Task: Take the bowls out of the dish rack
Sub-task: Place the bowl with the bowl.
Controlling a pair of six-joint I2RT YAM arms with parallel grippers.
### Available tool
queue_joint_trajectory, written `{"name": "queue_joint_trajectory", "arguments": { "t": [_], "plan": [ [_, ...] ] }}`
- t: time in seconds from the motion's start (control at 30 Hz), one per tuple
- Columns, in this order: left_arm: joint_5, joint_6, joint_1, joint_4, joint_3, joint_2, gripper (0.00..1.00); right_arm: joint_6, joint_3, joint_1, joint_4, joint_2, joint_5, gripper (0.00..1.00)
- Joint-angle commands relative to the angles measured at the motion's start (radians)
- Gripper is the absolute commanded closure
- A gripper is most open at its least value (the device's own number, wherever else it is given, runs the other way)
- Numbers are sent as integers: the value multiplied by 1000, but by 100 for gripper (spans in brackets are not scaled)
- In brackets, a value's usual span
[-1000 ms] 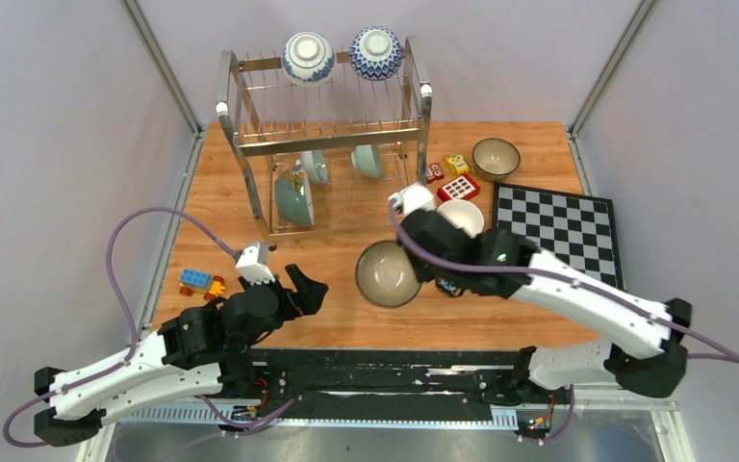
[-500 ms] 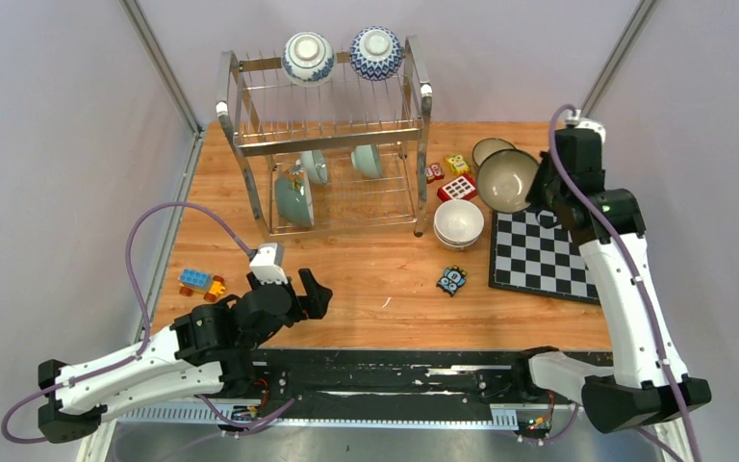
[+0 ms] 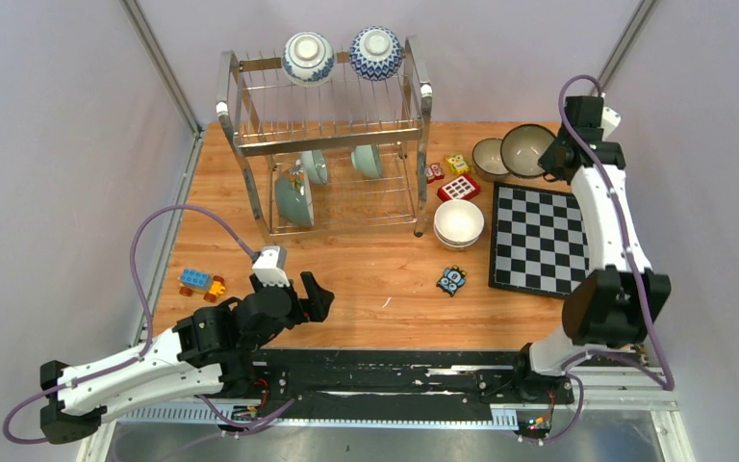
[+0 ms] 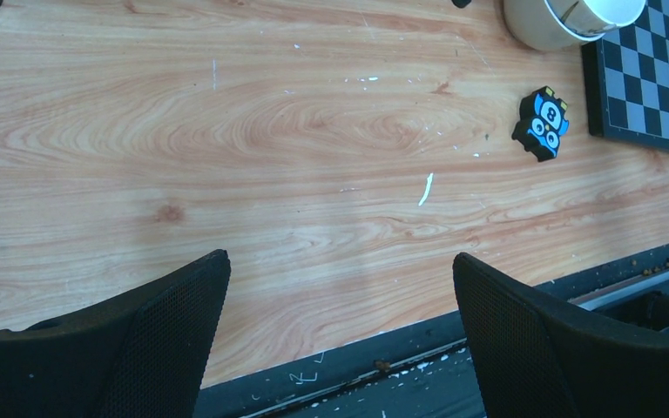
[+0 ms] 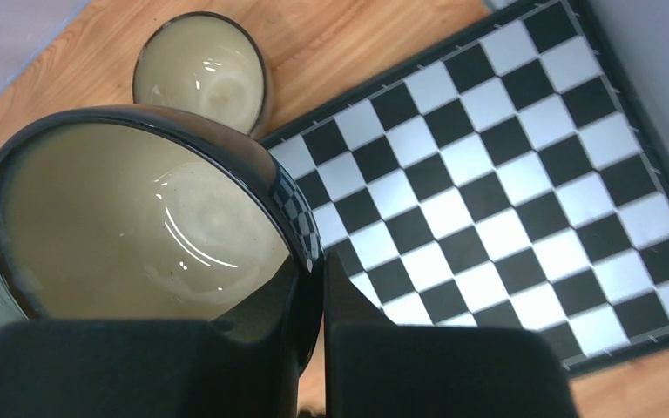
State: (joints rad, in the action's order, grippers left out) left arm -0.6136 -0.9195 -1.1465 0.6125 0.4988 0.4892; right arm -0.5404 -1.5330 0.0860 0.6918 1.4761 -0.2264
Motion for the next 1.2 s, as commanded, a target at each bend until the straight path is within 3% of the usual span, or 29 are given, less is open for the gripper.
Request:
{"name": "queue_joint_trajectory", "arguments": {
  "t": [0.0, 0.43, 1.17],
  "plan": [
    [-27, 9, 4, -14, -6, 4, 0, -64, -136, 23, -132, 136, 68, 97],
    [-84, 11, 3, 42, 41, 94, 0, -112, -390, 45, -187, 501, 150, 97],
    [-82, 3, 4, 71, 78, 169, 0, -110, -429, 46, -268, 669, 259, 97]
  ]
}}
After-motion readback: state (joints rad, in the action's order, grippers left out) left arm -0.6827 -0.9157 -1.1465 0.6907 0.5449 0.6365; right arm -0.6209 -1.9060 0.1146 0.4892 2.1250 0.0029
